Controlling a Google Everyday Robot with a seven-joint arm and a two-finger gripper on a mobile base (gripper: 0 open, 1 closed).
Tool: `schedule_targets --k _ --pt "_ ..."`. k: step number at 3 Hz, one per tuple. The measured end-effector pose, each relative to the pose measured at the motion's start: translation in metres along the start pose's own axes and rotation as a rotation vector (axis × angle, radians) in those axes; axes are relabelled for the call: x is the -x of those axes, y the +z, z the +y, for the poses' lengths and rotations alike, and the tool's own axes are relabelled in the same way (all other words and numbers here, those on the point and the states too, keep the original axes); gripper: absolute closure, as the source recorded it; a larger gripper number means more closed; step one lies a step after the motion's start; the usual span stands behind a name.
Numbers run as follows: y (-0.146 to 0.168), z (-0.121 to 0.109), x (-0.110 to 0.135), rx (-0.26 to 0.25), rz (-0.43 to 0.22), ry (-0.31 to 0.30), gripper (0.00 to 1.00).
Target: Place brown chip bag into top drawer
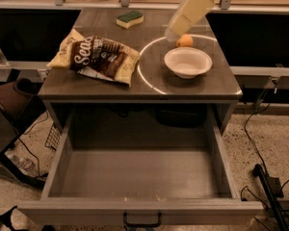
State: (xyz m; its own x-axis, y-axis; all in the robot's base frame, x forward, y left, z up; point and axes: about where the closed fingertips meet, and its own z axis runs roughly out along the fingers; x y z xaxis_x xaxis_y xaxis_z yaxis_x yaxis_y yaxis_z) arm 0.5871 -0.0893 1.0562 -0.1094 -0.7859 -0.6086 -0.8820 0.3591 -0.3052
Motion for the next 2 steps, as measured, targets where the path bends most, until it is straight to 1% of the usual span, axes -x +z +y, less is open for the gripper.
schedule_targets --k 1,2 --pt "0.042 -0.011 0.064 -0.012 -0.077 0.035 0.00" --pt "0.083 -0.007 0.108 -0.041 -0.078 0.070 0.00"
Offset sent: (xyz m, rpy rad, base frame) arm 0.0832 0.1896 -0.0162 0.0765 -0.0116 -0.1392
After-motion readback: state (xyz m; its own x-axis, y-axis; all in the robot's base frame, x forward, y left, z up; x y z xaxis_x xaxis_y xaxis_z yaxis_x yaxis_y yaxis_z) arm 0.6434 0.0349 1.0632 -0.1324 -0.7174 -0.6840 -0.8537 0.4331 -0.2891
